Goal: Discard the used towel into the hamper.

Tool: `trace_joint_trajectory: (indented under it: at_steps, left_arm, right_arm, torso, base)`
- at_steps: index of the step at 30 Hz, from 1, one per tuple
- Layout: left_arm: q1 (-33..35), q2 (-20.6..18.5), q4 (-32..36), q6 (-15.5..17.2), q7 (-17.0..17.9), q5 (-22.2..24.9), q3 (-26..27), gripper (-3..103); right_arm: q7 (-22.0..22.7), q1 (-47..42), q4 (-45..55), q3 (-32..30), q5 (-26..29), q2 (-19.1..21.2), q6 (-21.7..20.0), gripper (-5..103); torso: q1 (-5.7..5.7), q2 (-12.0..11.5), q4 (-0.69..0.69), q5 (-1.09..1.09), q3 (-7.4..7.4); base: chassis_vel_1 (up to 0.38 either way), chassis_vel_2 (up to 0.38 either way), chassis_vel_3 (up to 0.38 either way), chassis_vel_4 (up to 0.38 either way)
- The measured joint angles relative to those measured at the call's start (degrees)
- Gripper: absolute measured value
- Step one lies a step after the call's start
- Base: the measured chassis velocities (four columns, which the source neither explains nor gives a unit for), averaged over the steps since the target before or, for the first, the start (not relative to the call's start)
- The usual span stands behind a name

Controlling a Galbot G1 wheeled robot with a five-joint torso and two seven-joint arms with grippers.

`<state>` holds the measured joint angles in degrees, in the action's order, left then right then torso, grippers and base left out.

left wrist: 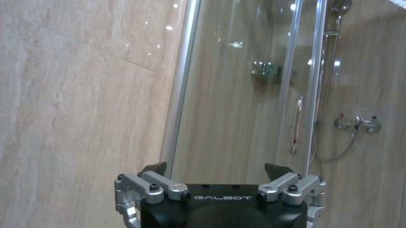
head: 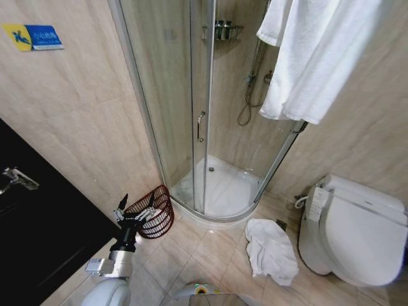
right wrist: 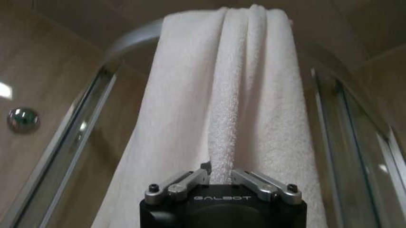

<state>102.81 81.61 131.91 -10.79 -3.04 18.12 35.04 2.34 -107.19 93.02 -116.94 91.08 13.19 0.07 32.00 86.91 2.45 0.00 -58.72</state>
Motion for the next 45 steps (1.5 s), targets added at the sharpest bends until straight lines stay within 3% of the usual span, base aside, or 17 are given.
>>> trace_joint_trajectory:
  at_steps: [9, 12, 24, 30, 35, 40, 45]
  left_arm:
    - [0.0, 0.0, 0.0, 0.0, 0.0, 0.0, 0.0, 100]
    - [0.0, 0.0, 0.0, 0.0, 0.0, 0.0, 0.0, 100]
    - [0.0, 0.0, 0.0, 0.0, 0.0, 0.0, 0.0, 100]
    - [0.0, 0.0, 0.0, 0.0, 0.0, 0.0, 0.0, 100]
    - [0.0, 0.0, 0.0, 0.0, 0.0, 0.0, 0.0, 100]
    - [0.0, 0.0, 0.0, 0.0, 0.0, 0.0, 0.0, 100]
    - [0.0, 0.0, 0.0, 0.0, 0.0, 0.0, 0.0, 100]
  right_arm:
    - [0.2, 5.2, 11.6, 6.5, 2.4, -8.9, -1.9, 1]
    - [0.9, 8.7, 18.1, 10.4, 3.3, -14.3, -2.9, 1]
    - [1.9, 10.3, 31.3, 13.8, 4.8, -28.1, -5.0, 1]
    - [1.8, 10.5, 36.2, 15.6, 4.7, -33.0, -5.6, 1]
    - [1.6, 10.2, 42.3, 17.4, 4.3, -39.5, -6.1, 1]
    - [1.0, 9.9, 45.1, 18.2, 3.2, -43.4, -6.3, 1]
    - [-0.6, 9.8, 47.6, 21.4, -1.7, -48.9, -6.3, 1]
  torso:
    - [0.0, 0.0, 0.02, -0.02, 0.0]
    - [0.0, 0.0, 0.01, -0.01, 0.0]
    - [0.01, 0.0, 0.01, -0.01, -0.01]
    - [0.01, 0.0, 0.01, -0.01, -0.01]
    - [0.01, 0.0, 0.01, -0.01, -0.01]
    - [0.01, 0.0, 0.01, -0.02, -0.01]
    - [0.01, 0.0, 0.02, -0.01, -0.01]
  base:
    - [0.0, 0.0, 0.0, 0.0]
    - [0.0, 0.0, 0.0, 0.0]
    - [0.0, 0.0, 0.0, 0.0]
    - [0.0, 0.0, 0.0, 0.0]
    - [0.0, 0.0, 0.0, 0.0]
    - [0.0, 0.0, 0.0, 0.0]
    - [0.0, 0.0, 0.0, 0.0]
